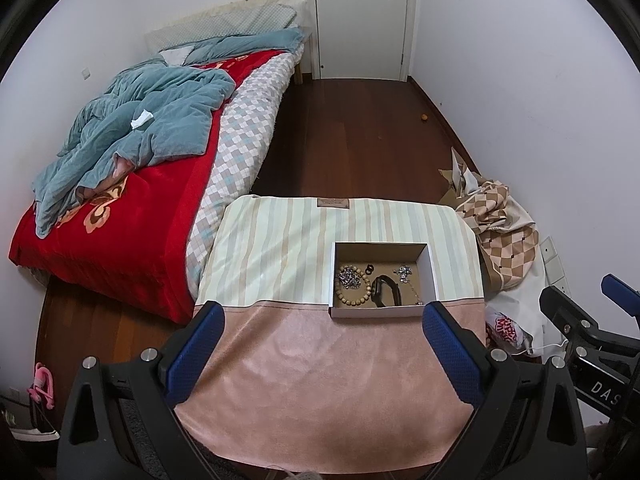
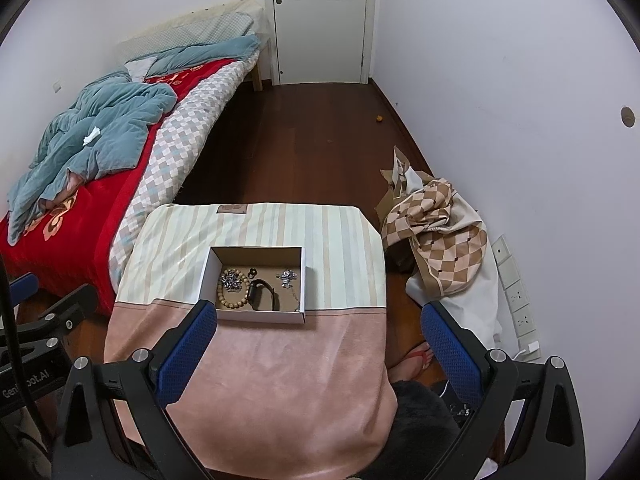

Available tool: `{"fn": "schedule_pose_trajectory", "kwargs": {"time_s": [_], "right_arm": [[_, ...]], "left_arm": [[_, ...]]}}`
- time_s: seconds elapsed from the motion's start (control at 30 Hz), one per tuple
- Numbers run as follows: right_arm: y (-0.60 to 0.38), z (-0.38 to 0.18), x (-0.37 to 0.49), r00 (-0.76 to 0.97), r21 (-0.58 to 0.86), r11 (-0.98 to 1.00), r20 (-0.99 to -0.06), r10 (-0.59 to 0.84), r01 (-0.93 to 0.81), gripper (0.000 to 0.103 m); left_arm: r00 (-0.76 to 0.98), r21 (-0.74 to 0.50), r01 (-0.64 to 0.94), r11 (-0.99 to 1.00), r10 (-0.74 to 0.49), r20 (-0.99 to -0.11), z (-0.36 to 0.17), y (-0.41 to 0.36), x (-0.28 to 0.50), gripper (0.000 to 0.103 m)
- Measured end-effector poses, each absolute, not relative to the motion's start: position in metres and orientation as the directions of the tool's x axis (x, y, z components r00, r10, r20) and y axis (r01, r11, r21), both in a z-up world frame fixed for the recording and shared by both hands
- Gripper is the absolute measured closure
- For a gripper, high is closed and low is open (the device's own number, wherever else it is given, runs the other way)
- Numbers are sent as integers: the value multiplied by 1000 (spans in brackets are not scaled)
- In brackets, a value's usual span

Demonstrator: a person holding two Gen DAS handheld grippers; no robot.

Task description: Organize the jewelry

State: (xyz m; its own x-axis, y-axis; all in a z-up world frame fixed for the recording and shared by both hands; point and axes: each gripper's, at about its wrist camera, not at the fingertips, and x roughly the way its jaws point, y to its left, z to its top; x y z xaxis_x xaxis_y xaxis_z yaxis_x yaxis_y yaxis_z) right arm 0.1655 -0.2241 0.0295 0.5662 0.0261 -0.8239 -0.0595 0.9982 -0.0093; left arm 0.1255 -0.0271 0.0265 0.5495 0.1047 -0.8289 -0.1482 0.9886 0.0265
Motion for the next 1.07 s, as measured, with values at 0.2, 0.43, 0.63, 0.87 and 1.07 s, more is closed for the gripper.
{"fn": "schedule_pose_trajectory", "kwargs": {"time_s": [0.2,0.43,0.63,0.87,1.07], "right_arm": [[-225,30,165,566,-9,998,-824,26,-60,0],[-226,31,166,569,-14,998,-822,22,-60,0],[-228,33,165,571,-16,998,-820,22,-60,0],[-228,33,165,571,-16,998,-821,21,-60,0],[-228,33,164,570,-17,998,-822,23,-65,0]], "left_arm": [[552,30,-150,988,109,-827,28,-27,125,2],[552,28,-148,989,106,-827,29,-28,125,2],[553,28,-147,989,105,-827,28,-29,124,2],[549,29,-149,988,107,-829,27,-30,124,2],[548,24,-153,988,105,-830,25,-27,120,2]]}}
